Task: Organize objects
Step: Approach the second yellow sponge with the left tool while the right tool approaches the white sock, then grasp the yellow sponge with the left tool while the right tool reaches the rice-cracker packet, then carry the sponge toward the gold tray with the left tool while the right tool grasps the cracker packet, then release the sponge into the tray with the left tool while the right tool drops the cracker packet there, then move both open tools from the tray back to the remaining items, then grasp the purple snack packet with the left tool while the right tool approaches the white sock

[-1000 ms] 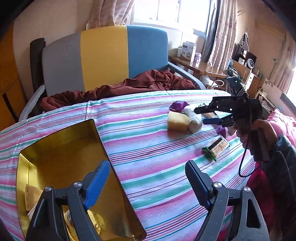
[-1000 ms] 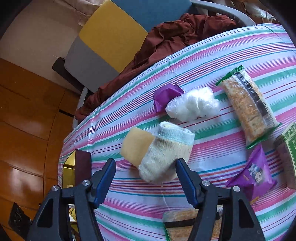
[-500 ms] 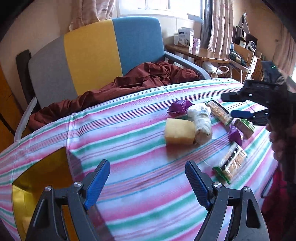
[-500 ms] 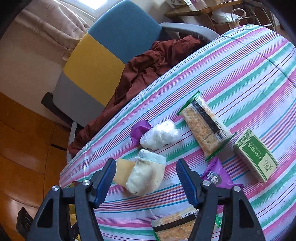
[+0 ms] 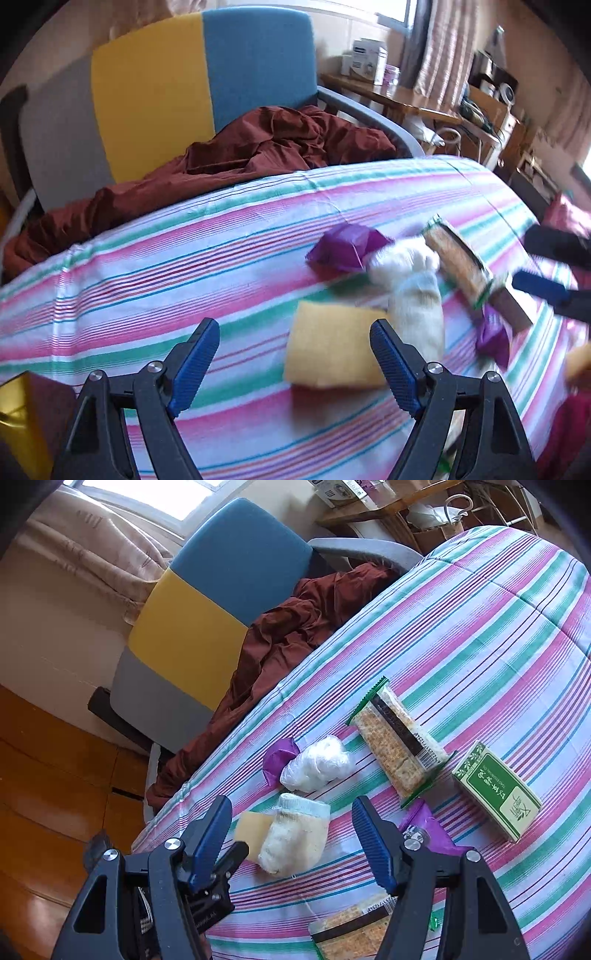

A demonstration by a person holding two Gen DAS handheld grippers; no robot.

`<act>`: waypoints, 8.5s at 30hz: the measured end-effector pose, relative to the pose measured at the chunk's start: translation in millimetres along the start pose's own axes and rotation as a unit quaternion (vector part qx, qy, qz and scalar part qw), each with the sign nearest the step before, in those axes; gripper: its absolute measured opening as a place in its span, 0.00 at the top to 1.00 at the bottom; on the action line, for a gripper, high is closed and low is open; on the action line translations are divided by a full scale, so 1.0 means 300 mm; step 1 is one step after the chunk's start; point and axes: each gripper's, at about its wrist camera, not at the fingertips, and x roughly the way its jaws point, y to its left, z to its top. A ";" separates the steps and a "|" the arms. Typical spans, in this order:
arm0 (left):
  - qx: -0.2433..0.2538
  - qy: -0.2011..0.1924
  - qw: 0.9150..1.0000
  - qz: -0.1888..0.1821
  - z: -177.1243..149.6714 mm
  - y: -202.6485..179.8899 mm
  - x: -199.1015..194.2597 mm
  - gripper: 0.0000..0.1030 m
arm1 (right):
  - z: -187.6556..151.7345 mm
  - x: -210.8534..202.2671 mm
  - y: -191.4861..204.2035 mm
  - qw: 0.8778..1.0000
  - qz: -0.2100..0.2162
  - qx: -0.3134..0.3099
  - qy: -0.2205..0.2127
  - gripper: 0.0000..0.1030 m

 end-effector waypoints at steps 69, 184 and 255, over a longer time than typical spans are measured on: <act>0.039 -0.045 0.997 -0.057 -0.528 0.012 -0.592 0.46 | -0.198 -0.007 -0.019 0.985 -0.154 -0.005 0.073 0.33; -0.321 -0.122 0.927 0.149 -1.125 1.044 -1.029 0.25 | -1.139 0.708 1.069 0.845 0.015 -0.454 0.283 0.47; 0.014 -0.036 0.999 -0.037 -0.151 0.018 -0.356 0.21 | -0.051 -0.162 -0.168 0.983 -0.136 0.064 -0.106 0.37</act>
